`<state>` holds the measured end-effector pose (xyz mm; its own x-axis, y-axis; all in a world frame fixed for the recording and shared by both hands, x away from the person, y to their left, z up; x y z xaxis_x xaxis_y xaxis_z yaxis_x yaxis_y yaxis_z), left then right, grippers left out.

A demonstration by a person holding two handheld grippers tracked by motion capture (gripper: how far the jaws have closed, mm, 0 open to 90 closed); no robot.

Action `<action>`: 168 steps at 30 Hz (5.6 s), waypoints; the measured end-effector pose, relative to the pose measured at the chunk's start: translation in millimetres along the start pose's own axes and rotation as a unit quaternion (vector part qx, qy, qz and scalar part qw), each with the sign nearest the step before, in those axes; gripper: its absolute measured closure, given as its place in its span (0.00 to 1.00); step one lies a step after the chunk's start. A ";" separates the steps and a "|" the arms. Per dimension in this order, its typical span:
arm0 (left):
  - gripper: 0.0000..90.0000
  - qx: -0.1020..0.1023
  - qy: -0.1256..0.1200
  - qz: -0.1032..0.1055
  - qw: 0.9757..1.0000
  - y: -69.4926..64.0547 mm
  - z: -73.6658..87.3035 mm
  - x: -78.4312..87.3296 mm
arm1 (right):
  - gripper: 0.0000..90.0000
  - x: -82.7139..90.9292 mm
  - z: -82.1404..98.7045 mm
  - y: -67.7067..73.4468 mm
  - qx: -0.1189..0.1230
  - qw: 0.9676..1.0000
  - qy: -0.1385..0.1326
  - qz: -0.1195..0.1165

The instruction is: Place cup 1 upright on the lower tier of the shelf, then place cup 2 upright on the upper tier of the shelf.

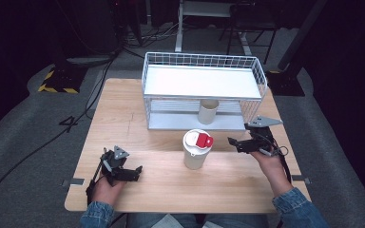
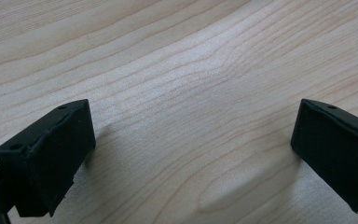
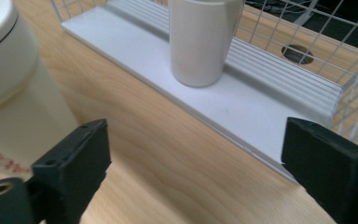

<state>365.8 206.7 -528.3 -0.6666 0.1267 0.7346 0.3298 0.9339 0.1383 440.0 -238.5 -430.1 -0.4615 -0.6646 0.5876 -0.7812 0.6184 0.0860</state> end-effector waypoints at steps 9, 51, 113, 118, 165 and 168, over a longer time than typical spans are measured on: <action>0.00 0.000 0.000 0.000 1.000 0.0 0.0 0.0 | 0.06 27.1 23.5 11.8 -0.013 0.999 -0.033 -0.010; 0.00 0.001 0.001 -0.002 1.000 -1.4 -0.2 0.2 | 0.11 44.6 144.9 -10.5 -0.079 0.996 0.022 0.031; 0.14 -0.054 -0.186 0.200 0.961 -70.6 -57.6 63.8 | 0.16 41.6 146.9 -12.3 -0.079 0.995 0.041 0.050; 0.12 -0.044 -0.191 0.198 0.960 -78.6 -64.1 61.6 | 0.16 41.6 146.9 -12.3 -0.079 0.995 0.041 0.050; 0.00 -0.044 -0.210 0.259 0.942 -149.1 -104.4 -9.7 | 0.16 41.5 146.9 -12.5 -0.079 0.995 0.042 0.050; 0.00 -0.045 -0.205 0.259 0.943 -150.8 -104.7 -15.4 | 0.16 41.5 146.9 -12.5 -0.079 0.995 0.042 0.050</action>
<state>396.3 29.0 -491.0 -0.5971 0.6932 0.4037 0.7249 0.6818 -0.0985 368.8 -335.4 -525.0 -0.4927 -0.5630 0.6636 -0.6541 0.7425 0.1443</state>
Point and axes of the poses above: each handheld gripper's, and its own axes: x roughly backward along the jaws, z roughly out of its underside, y roughly to its left, the point moved 3 cm from there along -x, roughly forward along the jaws, and after that the axes turned 13 degrees about -z, right-handed, at the moved point
